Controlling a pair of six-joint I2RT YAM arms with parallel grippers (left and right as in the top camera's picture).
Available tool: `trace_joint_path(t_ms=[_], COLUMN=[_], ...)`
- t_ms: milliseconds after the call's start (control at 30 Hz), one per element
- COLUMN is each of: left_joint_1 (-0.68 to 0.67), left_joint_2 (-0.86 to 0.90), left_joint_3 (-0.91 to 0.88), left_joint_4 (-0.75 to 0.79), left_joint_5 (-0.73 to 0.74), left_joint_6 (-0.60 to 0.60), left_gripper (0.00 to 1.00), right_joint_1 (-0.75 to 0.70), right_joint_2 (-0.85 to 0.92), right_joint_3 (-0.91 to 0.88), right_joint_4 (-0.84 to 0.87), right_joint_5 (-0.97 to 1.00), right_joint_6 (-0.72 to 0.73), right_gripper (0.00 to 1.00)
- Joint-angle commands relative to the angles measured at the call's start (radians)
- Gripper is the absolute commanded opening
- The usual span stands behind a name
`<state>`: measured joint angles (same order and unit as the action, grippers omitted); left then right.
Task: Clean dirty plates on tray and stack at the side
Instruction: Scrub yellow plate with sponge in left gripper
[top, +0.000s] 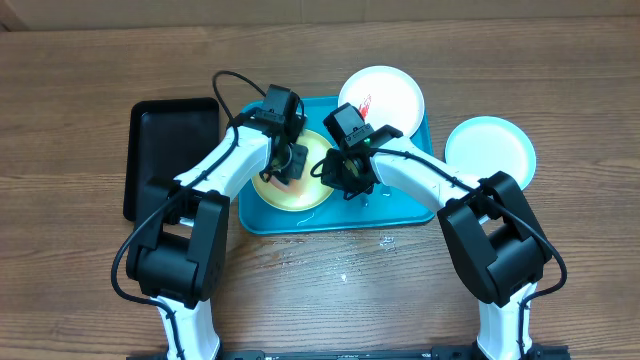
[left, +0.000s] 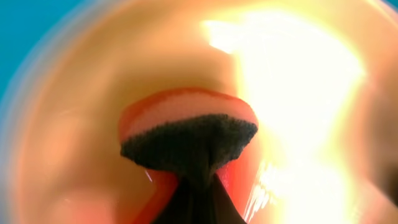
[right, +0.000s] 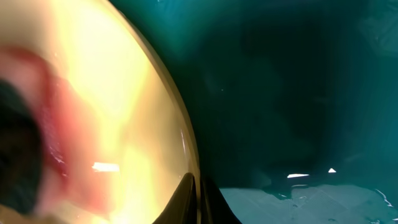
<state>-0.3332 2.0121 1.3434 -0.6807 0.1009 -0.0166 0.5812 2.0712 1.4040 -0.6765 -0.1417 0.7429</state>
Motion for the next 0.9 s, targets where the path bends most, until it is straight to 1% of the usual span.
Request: trace_joint_path(t_ms=[0, 67, 100, 200, 467, 533, 567, 667, 733, 800, 867], left_joint_1=[-0.027, -0.023, -0.021, -0.011, 0.062, 0.082, 0.093, 0.105, 0.106, 0.102, 0.095], left_joint_2=[0.042, 0.042, 0.042, 0.042, 0.042, 0.042, 0.042, 0.042, 0.042, 0.042, 0.042], left_joint_3=[-0.035, -0.035, -0.035, -0.035, -0.032, -0.032, -0.032, -0.032, -0.032, -0.032, -0.032], left_joint_4=[-0.074, -0.099, -0.100, -0.061, 0.142, 0.187, 0.207, 0.213, 0.187, 0.136, 0.061], left_joint_5=[0.392, 0.454, 0.465, 0.443, 0.136, 0.047, -0.021, -0.147, -0.220, -0.266, -0.266], left_joint_6=[0.154, 0.202, 0.208, 0.188, -0.103, -0.173, -0.225, -0.304, -0.349, -0.367, -0.365], left_gripper=[0.04, 0.04, 0.04, 0.04, 0.04, 0.04, 0.04, 0.04, 0.04, 0.04, 0.04], right_joint_1=[0.004, 0.004, 0.004, 0.004, 0.004, 0.004, 0.004, 0.004, 0.004, 0.004, 0.004], right_joint_2=[0.016, 0.016, 0.016, 0.016, 0.016, 0.016, 0.016, 0.016, 0.016, 0.016, 0.016], right_joint_3=[-0.019, -0.019, -0.019, -0.019, -0.019, -0.019, -0.019, -0.019, -0.019, -0.019, -0.019], right_joint_4=[-0.005, -0.005, -0.005, -0.006, -0.009, -0.009, -0.009, -0.008, -0.006, -0.005, -0.005], right_joint_5=[0.009, 0.009, 0.009, 0.009, 0.009, 0.009, 0.009, 0.009, 0.009, 0.009, 0.009], right_joint_6=[-0.022, -0.021, -0.021, -0.021, -0.021, -0.021, -0.021, -0.021, -0.021, -0.021, -0.021], right_gripper=[0.04, 0.04, 0.04, 0.04, 0.04, 0.04, 0.04, 0.04, 0.04, 0.04, 0.04])
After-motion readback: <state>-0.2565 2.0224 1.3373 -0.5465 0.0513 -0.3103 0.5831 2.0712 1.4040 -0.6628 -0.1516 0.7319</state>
